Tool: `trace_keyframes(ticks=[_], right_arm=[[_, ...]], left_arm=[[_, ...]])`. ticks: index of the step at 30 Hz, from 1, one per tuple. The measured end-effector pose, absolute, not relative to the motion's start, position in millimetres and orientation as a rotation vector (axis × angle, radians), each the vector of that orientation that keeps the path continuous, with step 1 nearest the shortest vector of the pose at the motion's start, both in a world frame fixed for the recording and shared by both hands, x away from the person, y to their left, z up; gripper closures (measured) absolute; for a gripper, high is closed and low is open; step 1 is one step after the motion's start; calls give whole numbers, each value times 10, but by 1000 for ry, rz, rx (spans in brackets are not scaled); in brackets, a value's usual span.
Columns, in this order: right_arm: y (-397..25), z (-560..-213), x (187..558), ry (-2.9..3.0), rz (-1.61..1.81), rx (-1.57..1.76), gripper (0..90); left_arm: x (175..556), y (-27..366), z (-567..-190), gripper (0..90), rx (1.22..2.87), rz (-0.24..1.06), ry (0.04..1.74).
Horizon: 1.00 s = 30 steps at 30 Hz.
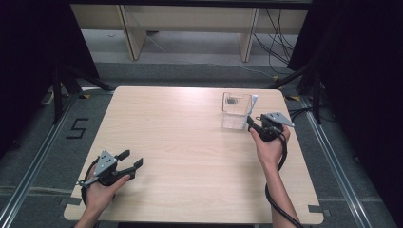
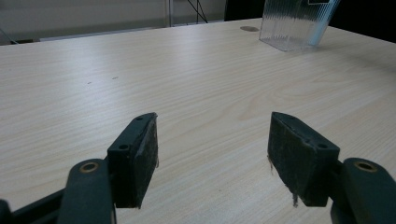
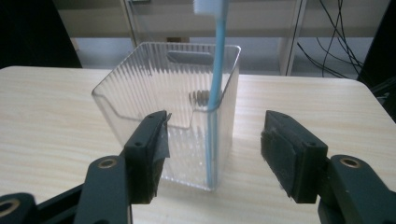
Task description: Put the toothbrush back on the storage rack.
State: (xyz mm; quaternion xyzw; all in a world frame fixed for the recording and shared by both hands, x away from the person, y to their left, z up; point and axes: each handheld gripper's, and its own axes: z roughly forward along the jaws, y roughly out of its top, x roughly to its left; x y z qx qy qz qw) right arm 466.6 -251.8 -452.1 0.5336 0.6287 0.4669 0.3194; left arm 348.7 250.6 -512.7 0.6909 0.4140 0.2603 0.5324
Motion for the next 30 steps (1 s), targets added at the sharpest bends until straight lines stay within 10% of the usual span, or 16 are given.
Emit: trace_keyframes(ticks=[30], right_arm=[[-2673, -4603, 3925, 1763, 1184, 1361, 414]], left_arm=[[3482, 2558, -5139, 332, 1634, 640, 1013]])
